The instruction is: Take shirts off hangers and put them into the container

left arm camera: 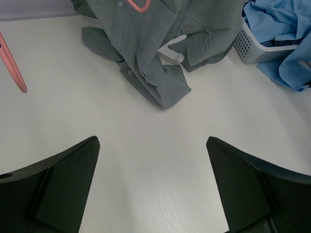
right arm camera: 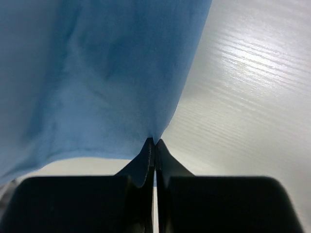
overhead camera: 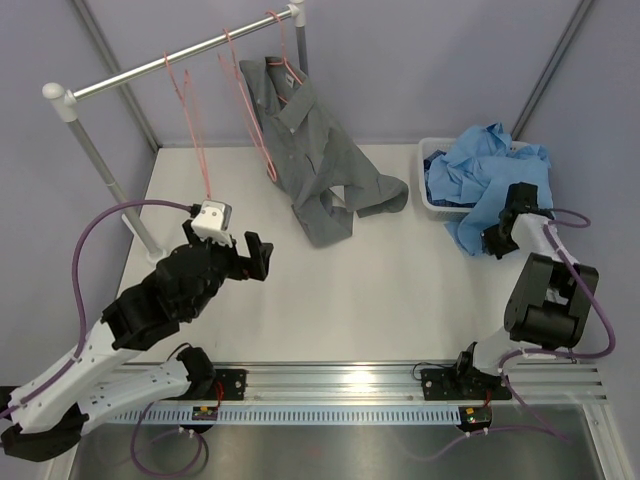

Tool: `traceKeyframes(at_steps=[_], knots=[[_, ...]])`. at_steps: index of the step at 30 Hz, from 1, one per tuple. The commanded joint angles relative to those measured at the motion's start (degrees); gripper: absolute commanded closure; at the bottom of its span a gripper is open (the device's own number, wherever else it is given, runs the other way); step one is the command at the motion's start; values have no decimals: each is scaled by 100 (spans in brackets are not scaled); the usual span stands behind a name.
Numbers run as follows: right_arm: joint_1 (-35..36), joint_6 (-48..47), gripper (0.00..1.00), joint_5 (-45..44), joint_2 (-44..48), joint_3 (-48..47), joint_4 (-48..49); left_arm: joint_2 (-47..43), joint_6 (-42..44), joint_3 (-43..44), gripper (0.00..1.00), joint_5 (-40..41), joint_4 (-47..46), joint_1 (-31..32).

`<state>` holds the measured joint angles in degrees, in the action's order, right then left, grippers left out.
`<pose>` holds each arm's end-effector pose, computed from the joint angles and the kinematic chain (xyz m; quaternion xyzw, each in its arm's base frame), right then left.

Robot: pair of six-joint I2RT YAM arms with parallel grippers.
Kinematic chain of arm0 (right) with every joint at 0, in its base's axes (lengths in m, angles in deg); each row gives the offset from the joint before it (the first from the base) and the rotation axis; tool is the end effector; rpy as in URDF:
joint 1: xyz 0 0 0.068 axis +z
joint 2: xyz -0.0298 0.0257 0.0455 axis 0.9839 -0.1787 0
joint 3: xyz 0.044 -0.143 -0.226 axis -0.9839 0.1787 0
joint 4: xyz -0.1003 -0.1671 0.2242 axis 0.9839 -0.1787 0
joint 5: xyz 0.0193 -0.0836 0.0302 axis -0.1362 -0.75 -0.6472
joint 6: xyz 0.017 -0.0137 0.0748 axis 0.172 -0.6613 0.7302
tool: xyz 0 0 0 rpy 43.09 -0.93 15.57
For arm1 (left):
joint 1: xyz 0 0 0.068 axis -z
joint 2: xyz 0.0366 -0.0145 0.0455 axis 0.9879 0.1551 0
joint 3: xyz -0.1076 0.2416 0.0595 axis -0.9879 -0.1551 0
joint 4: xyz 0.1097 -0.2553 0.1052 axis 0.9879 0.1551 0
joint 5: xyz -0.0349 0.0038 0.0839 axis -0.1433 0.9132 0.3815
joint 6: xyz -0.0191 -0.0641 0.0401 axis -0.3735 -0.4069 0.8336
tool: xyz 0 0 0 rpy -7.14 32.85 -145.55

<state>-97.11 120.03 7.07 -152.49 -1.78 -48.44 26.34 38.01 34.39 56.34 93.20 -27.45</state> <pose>0.3331 -0.1162 0.1388 0.5570 0.8059 -0.0277 0.1990 0.1428 -0.1365 0.3823 0.0807 0.7895 -0.1660 0.5853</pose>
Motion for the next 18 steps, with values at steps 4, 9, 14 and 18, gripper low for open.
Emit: traceKeyframes(at_steps=[4,9,14,18], knots=[[36,-833,100,13,1250,-1779,149,79,232,176,1,266,-150,-19],[141,-1641,100,546,472,-3563,272,298,250,343,1,266,-150,-19],[387,-2010,100,1313,-207,-4495,1333,404,250,413,1,301,-141,-19],[607,-2310,100,1621,-1014,-5094,1827,501,180,449,1,336,-141,-19]])
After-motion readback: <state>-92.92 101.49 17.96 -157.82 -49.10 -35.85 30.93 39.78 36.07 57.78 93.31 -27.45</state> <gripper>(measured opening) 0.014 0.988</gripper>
